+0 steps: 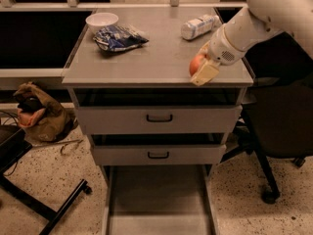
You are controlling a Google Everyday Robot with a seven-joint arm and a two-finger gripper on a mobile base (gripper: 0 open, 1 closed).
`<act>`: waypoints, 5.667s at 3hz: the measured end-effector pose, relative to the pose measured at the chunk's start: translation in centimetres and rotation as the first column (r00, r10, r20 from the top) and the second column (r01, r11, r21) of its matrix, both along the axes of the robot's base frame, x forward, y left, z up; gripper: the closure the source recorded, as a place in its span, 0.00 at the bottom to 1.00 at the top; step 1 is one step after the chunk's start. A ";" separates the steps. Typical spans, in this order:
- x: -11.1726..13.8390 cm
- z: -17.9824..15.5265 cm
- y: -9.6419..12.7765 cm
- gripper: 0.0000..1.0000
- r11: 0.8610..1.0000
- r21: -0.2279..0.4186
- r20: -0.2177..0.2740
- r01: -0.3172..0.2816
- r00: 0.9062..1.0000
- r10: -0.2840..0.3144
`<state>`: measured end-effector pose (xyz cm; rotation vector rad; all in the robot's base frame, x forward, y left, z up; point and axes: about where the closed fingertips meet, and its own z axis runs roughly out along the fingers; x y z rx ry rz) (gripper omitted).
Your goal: Place apple into bottom drawer
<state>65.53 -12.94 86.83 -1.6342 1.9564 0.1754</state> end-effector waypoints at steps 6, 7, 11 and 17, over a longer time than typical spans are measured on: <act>-11.1 -11.0 1.1 1.00 0.980 0.189 -0.157 0.069 0.987 -0.039; -14.0 -16.7 2.0 1.00 0.956 0.265 -0.226 0.126 0.972 -0.066; -19.7 -32.0 6.9 1.00 0.890 0.411 -0.298 0.197 0.952 -0.073; -17.5 -56.4 11.0 1.00 0.784 0.348 -0.229 0.513 0.858 -0.460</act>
Offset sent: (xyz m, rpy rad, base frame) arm -0.0876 0.0170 -0.0267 0.0512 0.0727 0.0072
